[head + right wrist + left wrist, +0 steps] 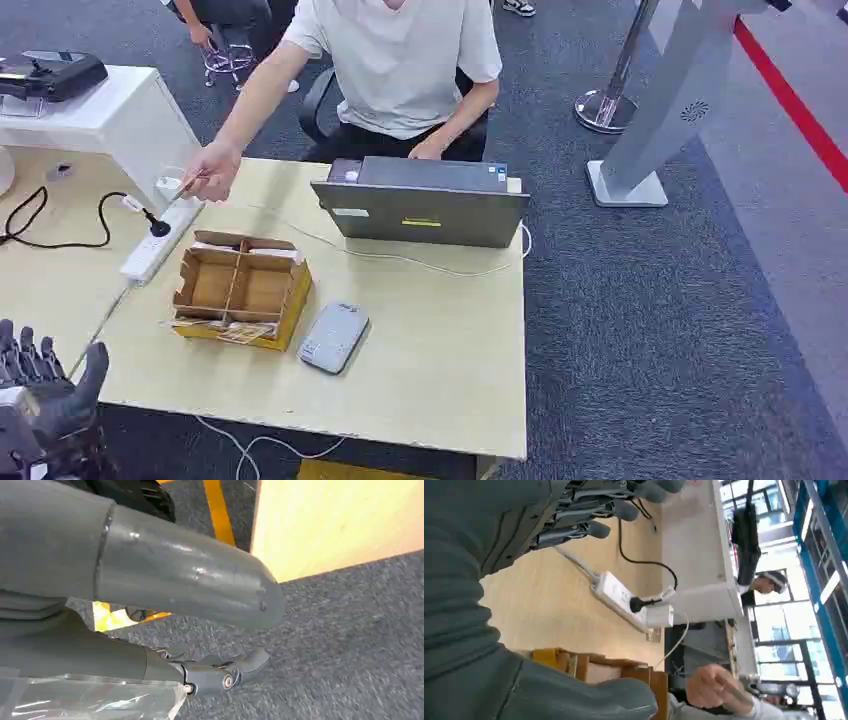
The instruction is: Pass the card to the sensor for recognition and then transmit it.
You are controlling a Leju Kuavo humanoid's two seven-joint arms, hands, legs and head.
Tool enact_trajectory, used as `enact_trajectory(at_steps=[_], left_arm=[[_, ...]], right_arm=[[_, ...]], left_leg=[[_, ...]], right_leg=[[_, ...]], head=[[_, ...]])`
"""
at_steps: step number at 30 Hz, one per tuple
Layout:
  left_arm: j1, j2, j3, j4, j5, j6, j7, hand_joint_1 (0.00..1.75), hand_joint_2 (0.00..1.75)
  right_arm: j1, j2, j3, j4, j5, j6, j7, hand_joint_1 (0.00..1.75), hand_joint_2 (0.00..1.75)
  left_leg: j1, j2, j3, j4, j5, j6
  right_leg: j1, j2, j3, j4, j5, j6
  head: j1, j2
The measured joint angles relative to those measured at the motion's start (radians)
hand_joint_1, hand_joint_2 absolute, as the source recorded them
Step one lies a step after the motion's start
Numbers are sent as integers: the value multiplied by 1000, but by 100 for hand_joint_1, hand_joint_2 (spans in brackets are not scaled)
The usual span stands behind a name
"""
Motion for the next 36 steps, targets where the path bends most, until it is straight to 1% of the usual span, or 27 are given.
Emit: enact_trajectory(at_steps=[7, 16, 17, 36], left_arm=[[-96, 53, -97, 20, -204, 43, 80, 0, 175], [-219, 127, -220, 83, -463, 103, 182, 0, 175], [-233, 135, -233, 90, -492, 110, 193, 175, 175], [-516, 282, -507, 261, -1031, 236, 406, 175, 175]], right_arm=[[-7, 10, -1, 6, 17, 11, 19, 0, 0], [-12, 19, -3, 12, 37, 21, 44, 0, 0], [-12, 20, -3, 13, 38, 22, 46, 0, 0], [-24, 37, -11, 24, 85, 48, 105, 0, 0]], left_leg=[[0, 0, 0, 0, 1, -1], [0, 0, 0, 0, 2, -1], [0, 0, 0, 0, 2, -1], [0, 0, -1, 0, 3, -1]], right_leg=[[0, 0, -1, 0, 1, 0], [0, 1, -1, 0, 2, 0], [0, 1, -1, 0, 2, -1], [0, 1, -2, 1, 2, -1]], head=[[0, 0], [0, 0], [0, 0], [0, 0]])
